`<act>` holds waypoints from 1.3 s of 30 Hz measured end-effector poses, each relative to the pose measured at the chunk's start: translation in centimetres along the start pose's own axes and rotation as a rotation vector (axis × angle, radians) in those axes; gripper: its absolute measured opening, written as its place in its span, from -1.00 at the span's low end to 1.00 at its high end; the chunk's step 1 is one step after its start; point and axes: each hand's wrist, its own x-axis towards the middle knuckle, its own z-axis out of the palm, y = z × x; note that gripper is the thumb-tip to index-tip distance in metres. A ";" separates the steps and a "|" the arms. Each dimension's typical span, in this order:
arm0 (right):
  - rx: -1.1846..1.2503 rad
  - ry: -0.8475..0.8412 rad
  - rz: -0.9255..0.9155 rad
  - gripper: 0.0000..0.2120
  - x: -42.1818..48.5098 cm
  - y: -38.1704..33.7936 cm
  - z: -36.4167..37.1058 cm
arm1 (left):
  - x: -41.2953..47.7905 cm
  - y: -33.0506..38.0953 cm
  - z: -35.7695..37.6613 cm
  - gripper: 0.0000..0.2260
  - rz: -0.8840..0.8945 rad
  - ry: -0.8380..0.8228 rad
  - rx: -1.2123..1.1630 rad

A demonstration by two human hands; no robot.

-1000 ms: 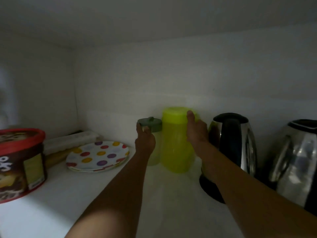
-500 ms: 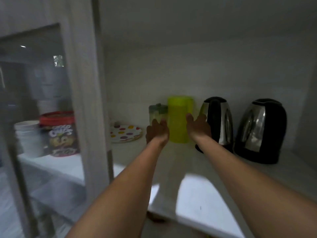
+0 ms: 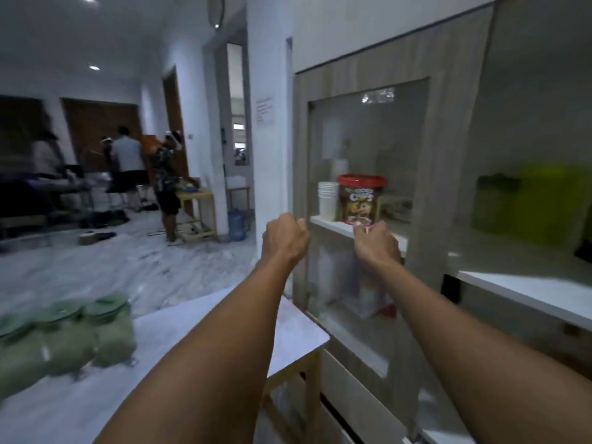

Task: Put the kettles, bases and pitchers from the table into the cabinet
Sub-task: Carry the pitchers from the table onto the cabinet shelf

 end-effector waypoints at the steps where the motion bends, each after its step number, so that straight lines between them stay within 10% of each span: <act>1: 0.008 -0.071 -0.035 -0.47 -1.6 -1.7 2.9 | -0.1 -2.5 -2.7 -0.64 -0.046 0.033 0.028; 17: -0.028 -0.823 -0.322 -0.55 -22.0 -16.5 41.6 | -2.9 -37.5 -26.9 -0.75 -0.733 0.415 0.282; 29: -0.064 -1.190 0.013 -0.40 -29.3 -19.1 67.4 | 1.7 -58.7 -32.2 -0.59 -1.247 0.516 -0.056; 39: 0.255 -1.302 0.185 -0.74 -31.3 -18.3 72.2 | 4.1 -64.5 -31.4 -0.63 -1.167 0.423 -0.231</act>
